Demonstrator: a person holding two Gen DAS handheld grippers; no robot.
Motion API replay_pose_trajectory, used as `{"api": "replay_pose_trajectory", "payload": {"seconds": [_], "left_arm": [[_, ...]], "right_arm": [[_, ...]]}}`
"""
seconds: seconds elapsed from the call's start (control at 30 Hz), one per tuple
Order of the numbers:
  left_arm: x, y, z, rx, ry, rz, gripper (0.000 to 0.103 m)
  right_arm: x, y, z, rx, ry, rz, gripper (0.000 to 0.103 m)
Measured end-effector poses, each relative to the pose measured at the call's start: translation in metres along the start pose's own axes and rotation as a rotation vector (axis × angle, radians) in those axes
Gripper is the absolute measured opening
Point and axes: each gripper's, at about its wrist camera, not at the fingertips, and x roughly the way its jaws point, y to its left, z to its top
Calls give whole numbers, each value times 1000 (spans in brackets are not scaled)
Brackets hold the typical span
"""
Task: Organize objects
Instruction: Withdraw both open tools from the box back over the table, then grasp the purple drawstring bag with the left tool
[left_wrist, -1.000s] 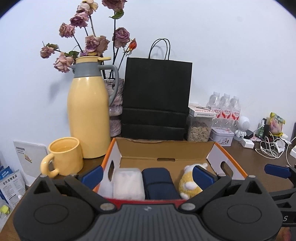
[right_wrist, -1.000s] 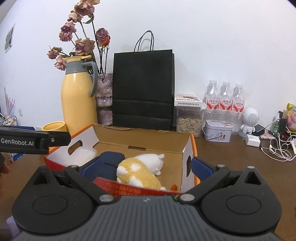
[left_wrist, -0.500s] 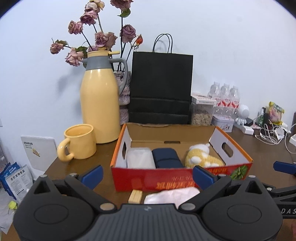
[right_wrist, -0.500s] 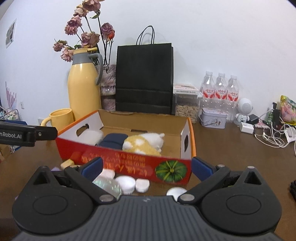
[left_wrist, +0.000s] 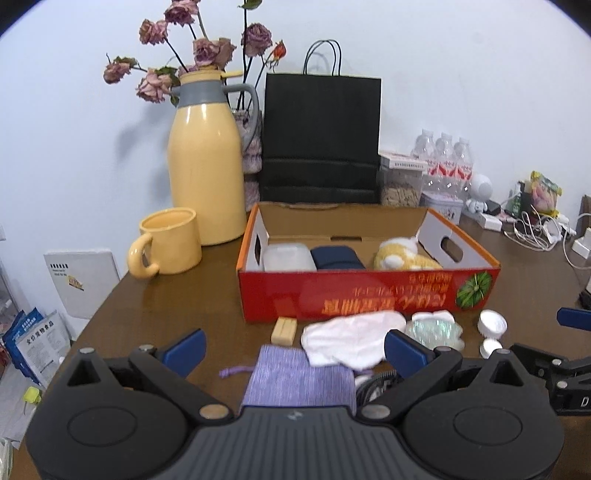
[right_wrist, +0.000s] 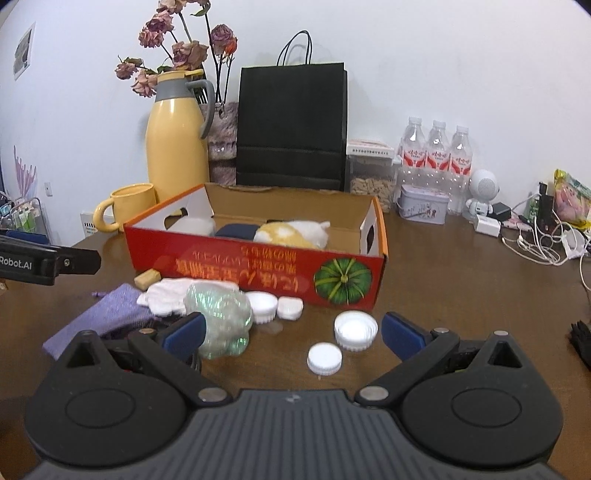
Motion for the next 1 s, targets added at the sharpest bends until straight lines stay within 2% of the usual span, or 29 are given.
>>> {"api": "replay_pose_trajectory", "payload": {"seconds": [0.4, 0.57, 0.73, 0.83, 1.0], "left_arm": [[3, 19, -29, -33, 104, -55, 103], [17, 23, -34, -76, 148, -63, 103], [38, 26, -35, -145, 195, -115, 103], [53, 26, -37, -162, 232, -99, 103], [56, 25, -40, -153, 197, -87, 101]], "right_arm": [[-1, 2, -28, 1, 66, -2, 103], [5, 0, -35, 13, 88, -3, 103], [8, -3, -39, 22, 99, -2, 103], [10, -4, -40, 26, 103, -1, 103], [13, -5, -41, 35, 111, 0, 103]]}}
